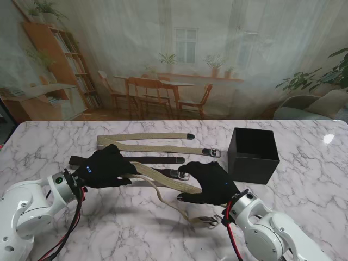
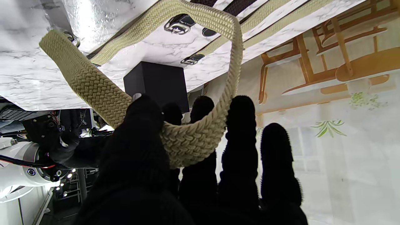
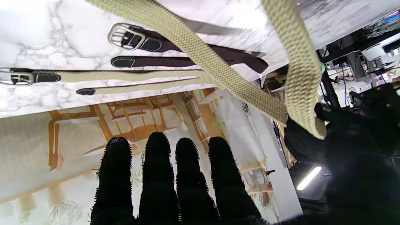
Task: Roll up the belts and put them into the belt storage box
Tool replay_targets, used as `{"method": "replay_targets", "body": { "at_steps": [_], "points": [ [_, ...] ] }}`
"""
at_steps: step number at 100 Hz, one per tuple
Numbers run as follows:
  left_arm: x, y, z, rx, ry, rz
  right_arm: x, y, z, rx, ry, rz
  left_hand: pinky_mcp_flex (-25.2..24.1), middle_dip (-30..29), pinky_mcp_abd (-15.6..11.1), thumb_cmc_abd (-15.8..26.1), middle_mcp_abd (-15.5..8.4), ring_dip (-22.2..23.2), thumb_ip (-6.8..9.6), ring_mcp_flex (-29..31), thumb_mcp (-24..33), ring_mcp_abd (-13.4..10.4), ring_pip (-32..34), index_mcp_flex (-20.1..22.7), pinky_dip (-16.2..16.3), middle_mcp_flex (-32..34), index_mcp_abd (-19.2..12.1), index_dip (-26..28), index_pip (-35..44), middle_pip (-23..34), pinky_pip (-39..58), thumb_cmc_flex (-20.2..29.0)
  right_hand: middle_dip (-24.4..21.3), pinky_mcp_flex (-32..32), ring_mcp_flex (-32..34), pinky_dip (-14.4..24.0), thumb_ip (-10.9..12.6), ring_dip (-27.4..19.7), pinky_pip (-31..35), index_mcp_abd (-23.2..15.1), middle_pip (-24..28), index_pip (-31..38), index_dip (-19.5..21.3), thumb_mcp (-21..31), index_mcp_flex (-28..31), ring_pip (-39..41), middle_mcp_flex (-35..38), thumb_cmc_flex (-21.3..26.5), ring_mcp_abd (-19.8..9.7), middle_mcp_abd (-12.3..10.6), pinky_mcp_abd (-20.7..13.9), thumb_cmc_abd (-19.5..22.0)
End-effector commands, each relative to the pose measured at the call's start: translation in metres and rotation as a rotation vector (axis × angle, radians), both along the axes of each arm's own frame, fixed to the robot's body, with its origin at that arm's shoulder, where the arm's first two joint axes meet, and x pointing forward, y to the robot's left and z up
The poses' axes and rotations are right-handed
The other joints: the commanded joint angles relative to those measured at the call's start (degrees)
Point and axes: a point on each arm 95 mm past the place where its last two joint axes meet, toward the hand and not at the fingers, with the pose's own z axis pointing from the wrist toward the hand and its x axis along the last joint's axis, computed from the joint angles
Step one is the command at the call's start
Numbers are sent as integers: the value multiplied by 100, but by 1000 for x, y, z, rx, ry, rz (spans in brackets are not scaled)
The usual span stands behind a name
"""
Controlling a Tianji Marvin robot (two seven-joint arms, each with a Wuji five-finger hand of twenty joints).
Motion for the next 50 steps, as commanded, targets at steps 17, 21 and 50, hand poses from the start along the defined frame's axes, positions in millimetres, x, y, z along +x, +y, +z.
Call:
{"method": "replay_targets", "body": {
  "at_steps": [17, 21, 50],
  "points": [
    [-2, -18, 15, -21, -9, -21, -4, 20, 1, -42, 29, 10, -59, 112, 35, 11, 147, 24, 170, -10, 132, 18, 129, 128, 171, 136, -29, 107, 0, 177, 236, 272, -74, -266, -363, 32, -130, -32, -176, 24, -6, -9, 540, 185, 288, -220, -550, -757, 45, 35, 12, -203],
    [-2, -20, 17, -17, -13, -16, -5, 23, 0, -51, 39, 9, -66, 114, 40, -11, 147, 27, 175, -13, 135, 24, 135, 137, 176, 141, -12, 114, -2, 185, 245, 264, -81, -271, -362, 31, -141, -32, -185, 61, -19, -1, 565, 187, 343, -221, -565, -827, 55, 50, 26, -202],
    [4, -41, 28, -34, -9, 14, -3, 38, -9, -118, 124, -26, -100, 115, 70, -72, 203, 51, 183, -28, 186, 83, 188, 179, 220, 146, 60, 177, -47, 214, 318, 254, -398, -392, -541, -29, -239, -107, -308, 497, -446, -794, 578, 502, 182, -372, -975, -1441, 200, 325, 93, -115]
  ]
}}
